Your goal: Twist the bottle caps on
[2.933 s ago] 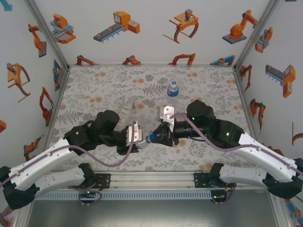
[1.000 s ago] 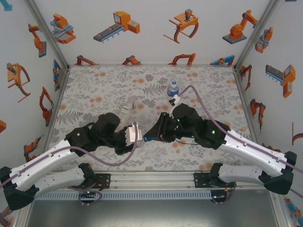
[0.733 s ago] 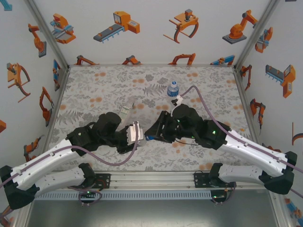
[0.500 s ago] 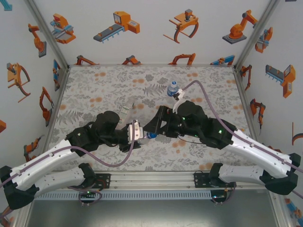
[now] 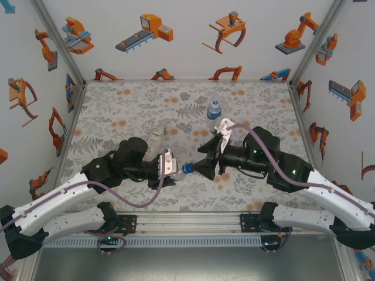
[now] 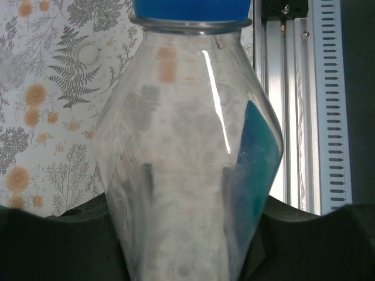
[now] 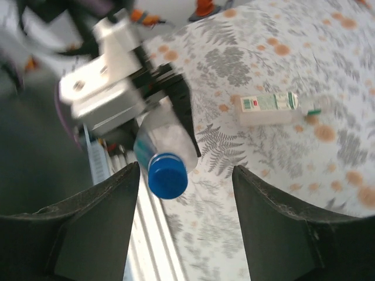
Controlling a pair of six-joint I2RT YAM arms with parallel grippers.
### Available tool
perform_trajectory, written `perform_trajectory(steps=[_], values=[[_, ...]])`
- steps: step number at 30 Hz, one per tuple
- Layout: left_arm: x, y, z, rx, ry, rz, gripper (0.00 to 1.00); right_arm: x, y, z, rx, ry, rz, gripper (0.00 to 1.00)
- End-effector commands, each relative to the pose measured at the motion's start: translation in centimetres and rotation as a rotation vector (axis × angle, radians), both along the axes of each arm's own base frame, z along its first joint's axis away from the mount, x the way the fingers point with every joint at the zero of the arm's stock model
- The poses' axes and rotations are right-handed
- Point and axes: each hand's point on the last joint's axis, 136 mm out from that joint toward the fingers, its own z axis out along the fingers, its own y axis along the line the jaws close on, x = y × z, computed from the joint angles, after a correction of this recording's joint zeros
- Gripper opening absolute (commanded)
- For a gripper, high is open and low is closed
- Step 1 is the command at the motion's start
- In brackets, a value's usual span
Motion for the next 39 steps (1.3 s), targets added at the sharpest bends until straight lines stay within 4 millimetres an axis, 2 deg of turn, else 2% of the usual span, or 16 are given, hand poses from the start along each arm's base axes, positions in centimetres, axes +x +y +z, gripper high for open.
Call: perform_trajectory(steps=[1, 3, 8, 20, 27, 31, 35, 39], values=[[-0.9, -0.1, 1.5, -0.041, 0.004, -0.041, 0.00, -3.8, 0.5, -0.6, -0.067, -0.308, 0.304, 0.59], [-0.9, -0.2, 1.6, -0.043, 0.005, -0.041, 0.00, -4.3, 0.4, -1.4, -0.113, -0.352, 0.357, 0.59], [-0.9, -0.1, 1.7, -0.045, 0.008, -0.044, 0.00, -3.9, 1.0, -2.4, -0.154, -0.367, 0.372, 0.57], [-1.0, -0.2, 1.6, -0.044, 0.016, -0.047, 0.00, -3.5, 1.3, -1.5, -0.112, -0.391, 0.341, 0.48], [-1.0, -0.2, 1.7, -0.043, 0.016, -0.046, 0.00, -3.4, 1.4, -1.9, -0.122, -0.384, 0.343, 0.43], [-1.0, -0.2, 1.7, -0.042, 0.017, -0.045, 0.00, -3.4, 1.5, -2.1, -0.126, -0.374, 0.347, 0.35], [-0.8, -0.1, 1.6, -0.035, 0.014, -0.036, 0.00, -3.0, 1.5, -2.1, -0.127, -0.294, 0.305, 0.27], [-0.5, -0.2, 1.9, -0.038, 0.000, -0.022, 0.00, -2.3, 1.4, -2.7, -0.116, -0.083, 0.213, 0.17]])
